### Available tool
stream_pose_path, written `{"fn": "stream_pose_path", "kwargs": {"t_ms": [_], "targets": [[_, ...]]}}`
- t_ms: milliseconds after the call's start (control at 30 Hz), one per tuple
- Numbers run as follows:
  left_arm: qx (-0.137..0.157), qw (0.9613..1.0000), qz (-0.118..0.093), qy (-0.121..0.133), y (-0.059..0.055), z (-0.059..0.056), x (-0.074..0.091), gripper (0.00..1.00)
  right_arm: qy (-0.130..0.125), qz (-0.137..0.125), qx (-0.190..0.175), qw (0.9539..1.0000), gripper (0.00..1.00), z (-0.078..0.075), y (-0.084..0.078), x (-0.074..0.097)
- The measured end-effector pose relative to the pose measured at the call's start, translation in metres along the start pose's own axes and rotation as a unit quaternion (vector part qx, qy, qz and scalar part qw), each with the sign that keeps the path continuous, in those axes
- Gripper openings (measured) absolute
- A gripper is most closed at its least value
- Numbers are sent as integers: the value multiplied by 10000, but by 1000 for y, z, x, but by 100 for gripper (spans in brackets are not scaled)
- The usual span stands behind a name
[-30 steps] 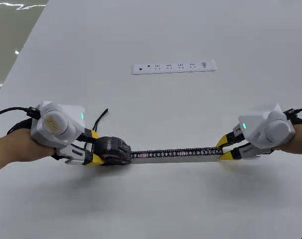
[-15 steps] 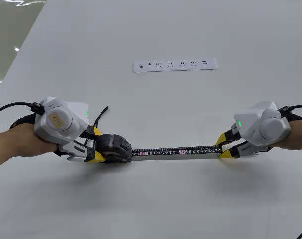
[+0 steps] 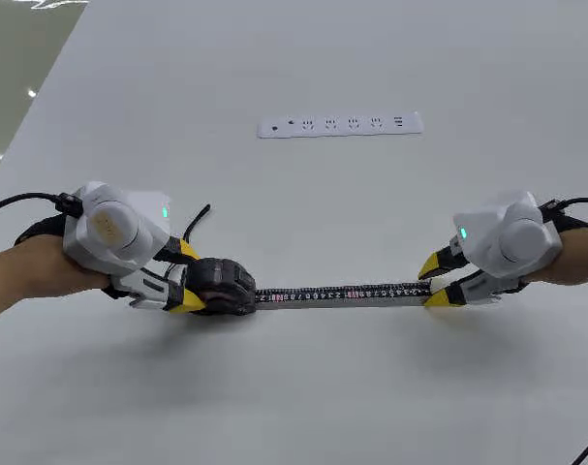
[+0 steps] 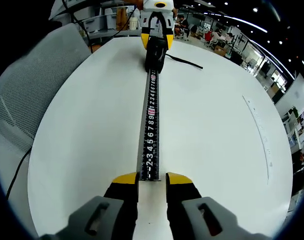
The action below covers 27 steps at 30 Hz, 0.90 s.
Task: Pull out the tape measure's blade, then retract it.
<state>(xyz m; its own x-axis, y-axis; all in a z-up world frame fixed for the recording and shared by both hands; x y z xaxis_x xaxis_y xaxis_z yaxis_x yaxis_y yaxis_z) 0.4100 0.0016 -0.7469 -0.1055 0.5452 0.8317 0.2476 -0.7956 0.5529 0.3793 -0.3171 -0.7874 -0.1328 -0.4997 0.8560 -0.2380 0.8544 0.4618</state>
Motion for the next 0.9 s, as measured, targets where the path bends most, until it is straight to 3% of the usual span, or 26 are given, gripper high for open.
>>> {"fn": "stream_pose_path", "kwargs": {"t_ms": [333, 533, 900], "targets": [[140, 9998, -34, 140, -12, -3, 14, 40, -78, 121, -234, 9996, 27, 7, -2, 5], [337, 9993, -40, 184, -21, -7, 21, 44, -281, 136, -498, 9983, 31, 8, -8, 14], [590, 9977, -180, 275, -30, -17, 27, 48, -658, 8, -1166, 9910, 38, 15, 0, 25]]}}
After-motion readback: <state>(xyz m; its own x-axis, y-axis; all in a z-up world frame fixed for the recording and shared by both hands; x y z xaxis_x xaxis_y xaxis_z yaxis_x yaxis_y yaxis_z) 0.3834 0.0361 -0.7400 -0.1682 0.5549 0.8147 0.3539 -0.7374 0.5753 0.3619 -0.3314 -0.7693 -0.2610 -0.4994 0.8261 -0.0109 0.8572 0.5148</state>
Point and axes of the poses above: the centre of the closed fingertips' face, and the gripper's own axes: x roughly backward along the fingers, z roughly to its left, y roughly out of its top, the point moved 5 cm from there along x, roughly backward along the fingers, and after that the axes turned 13 degrees about x, right-handed, at the moved point
